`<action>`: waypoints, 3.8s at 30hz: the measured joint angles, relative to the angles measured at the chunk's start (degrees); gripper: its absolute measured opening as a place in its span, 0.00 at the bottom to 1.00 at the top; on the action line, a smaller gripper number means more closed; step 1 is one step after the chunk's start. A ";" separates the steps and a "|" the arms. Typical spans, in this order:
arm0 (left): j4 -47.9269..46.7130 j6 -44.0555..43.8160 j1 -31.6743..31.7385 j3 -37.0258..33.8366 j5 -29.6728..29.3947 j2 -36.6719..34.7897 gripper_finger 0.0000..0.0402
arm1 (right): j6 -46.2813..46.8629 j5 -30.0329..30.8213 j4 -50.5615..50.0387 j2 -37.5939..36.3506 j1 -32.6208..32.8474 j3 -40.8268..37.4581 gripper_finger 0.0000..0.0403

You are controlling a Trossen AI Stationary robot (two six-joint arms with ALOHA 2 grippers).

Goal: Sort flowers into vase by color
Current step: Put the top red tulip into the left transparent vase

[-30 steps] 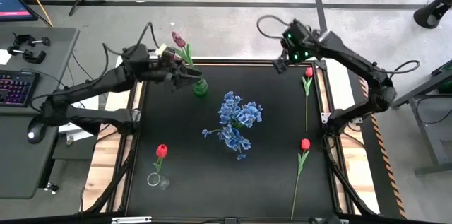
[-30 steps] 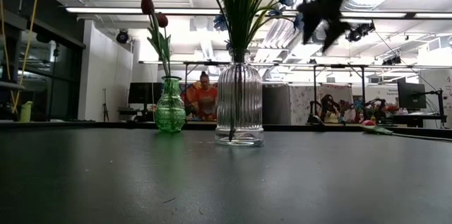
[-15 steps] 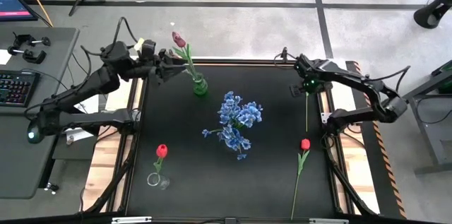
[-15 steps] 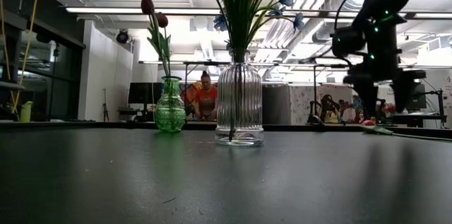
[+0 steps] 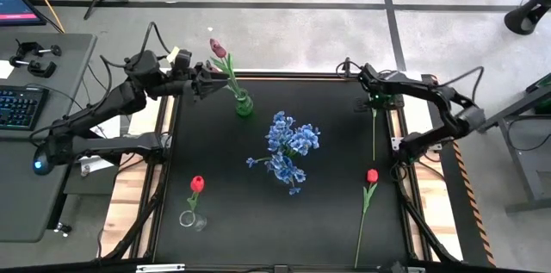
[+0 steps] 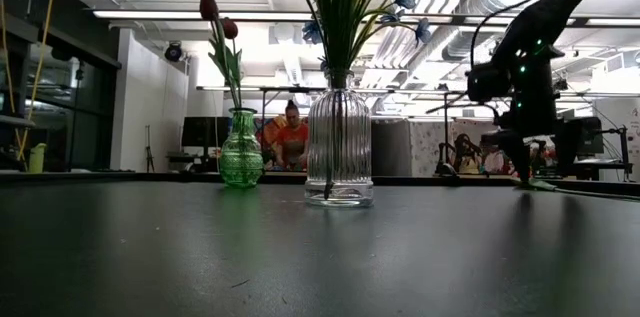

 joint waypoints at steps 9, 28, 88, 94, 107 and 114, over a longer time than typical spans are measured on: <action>0.41 -2.22 -2.07 0.00 0.14 -2.40 0.55 | -1.53 -4.12 2.83 7.82 -0.33 0.46 0.66; 13.79 1.52 -2.71 0.00 -0.09 -9.53 0.55 | -6.89 -11.39 0.86 -8.52 6.23 -0.20 0.01; 9.17 -7.23 -7.17 2.67 12.48 -12.54 0.46 | -23.03 -23.16 55.42 30.75 73.65 74.75 0.00; 4.60 -3.64 -8.09 2.80 9.58 -12.66 0.37 | -25.51 -21.79 57.24 33.23 73.19 74.67 0.00; 4.70 -4.82 -8.04 2.80 9.21 -12.93 0.36 | -32.49 -12.10 79.94 46.56 75.03 74.55 0.00; 4.68 -4.37 -8.02 2.80 7.45 -12.93 0.35 | -33.12 -6.02 72.45 46.70 76.90 79.17 0.00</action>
